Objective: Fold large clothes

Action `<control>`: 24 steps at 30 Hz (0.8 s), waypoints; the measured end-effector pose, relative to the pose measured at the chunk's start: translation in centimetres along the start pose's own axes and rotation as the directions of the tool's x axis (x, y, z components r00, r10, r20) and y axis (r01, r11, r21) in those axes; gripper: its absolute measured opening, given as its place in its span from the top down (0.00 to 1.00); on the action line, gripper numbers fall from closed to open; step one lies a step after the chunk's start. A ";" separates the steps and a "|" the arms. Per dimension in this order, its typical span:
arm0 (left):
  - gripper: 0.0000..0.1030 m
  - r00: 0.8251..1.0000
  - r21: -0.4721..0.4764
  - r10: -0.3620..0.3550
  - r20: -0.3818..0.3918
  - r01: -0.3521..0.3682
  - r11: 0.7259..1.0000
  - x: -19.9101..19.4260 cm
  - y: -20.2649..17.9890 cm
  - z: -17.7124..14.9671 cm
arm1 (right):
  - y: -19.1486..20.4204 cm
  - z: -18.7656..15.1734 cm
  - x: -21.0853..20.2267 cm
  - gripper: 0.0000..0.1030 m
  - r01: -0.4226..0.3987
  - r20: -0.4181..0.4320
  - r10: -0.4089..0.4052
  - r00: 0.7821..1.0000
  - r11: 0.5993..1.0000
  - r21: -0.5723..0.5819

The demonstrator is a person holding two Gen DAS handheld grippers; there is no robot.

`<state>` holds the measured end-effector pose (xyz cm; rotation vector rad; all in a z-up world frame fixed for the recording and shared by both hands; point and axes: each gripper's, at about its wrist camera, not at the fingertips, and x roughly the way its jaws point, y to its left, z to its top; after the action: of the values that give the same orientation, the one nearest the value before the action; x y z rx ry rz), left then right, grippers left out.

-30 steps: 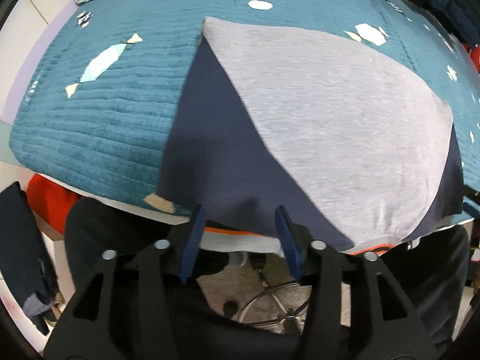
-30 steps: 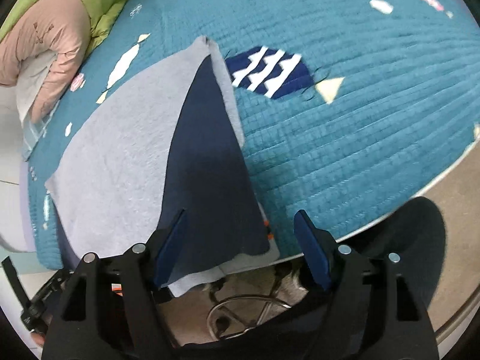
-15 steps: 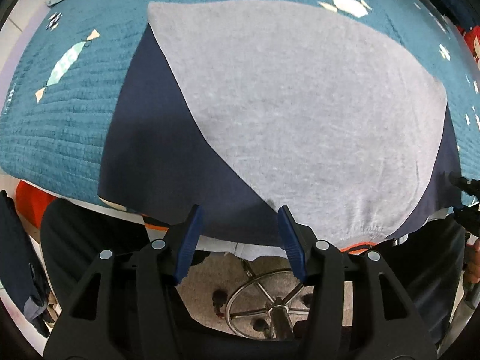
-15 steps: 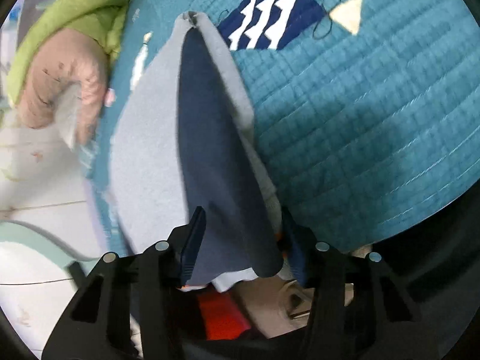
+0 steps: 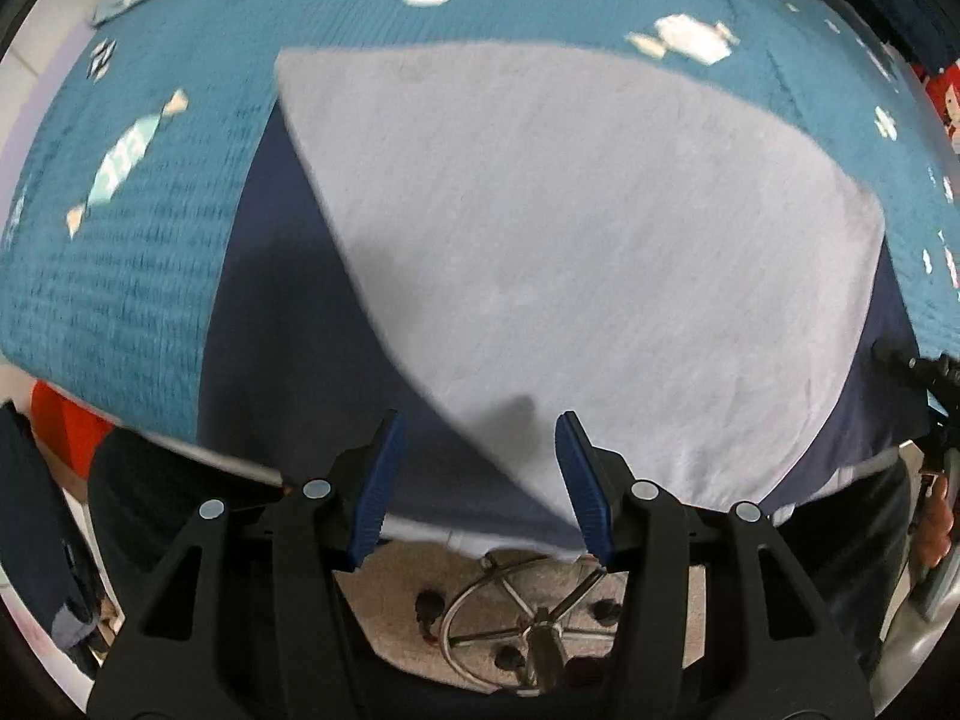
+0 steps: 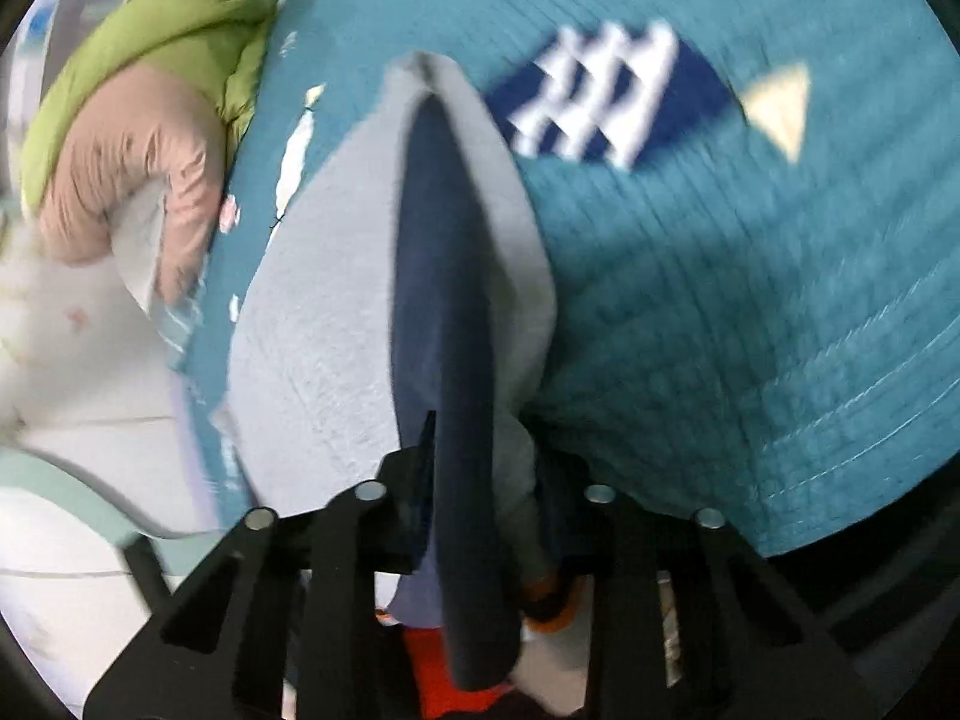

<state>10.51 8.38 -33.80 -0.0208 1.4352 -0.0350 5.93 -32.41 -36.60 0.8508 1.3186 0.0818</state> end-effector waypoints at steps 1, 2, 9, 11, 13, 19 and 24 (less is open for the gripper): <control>0.49 1.000 0.004 -0.010 0.007 0.010 1.000 -0.3 -0.5 0.7 | 1.0 0.0 -0.1 0.82 0.022 0.017 -0.022 1.000 0.999 -0.026; 0.49 1.000 0.008 -0.022 0.012 0.022 1.000 -0.5 -0.9 1.5 | 1.8 0.0 0.1 0.82 0.041 0.023 -0.040 0.999 0.998 -0.056; 0.56 0.992 0.050 -0.085 0.089 0.081 0.995 -2.2 -4.8 8.3 | 3.8 -0.6 2.5 0.82 0.260 0.053 -0.254 0.966 0.954 -0.150; 0.72 0.990 0.050 -0.109 0.087 0.105 0.993 -2.4 -5.6 9.9 | 3.2 -0.6 2.5 0.82 0.262 0.042 -0.259 0.965 0.956 -0.133; 0.87 0.988 0.061 -0.127 0.082 0.122 0.991 -2.1 -6.8 11.6 | 2.6 -0.7 2.2 0.82 0.250 0.037 -0.247 0.968 0.962 -0.107; 1.00 0.988 0.055 -0.153 0.015 0.152 0.987 0.7 -8.5 14.8 | 2.9 -0.4 2.6 0.81 0.261 0.019 -0.260 0.965 0.962 -0.076; 1.00 0.987 0.053 -0.140 -0.076 0.144 0.988 5.7 -8.8 16.1 | 3.2 0.5 3.7 0.77 0.244 -0.008 -0.244 0.970 0.969 -0.045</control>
<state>27.09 -0.75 -36.91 -0.0748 1.5023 -0.1963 8.72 -28.51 -37.79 0.6466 1.4202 -0.0776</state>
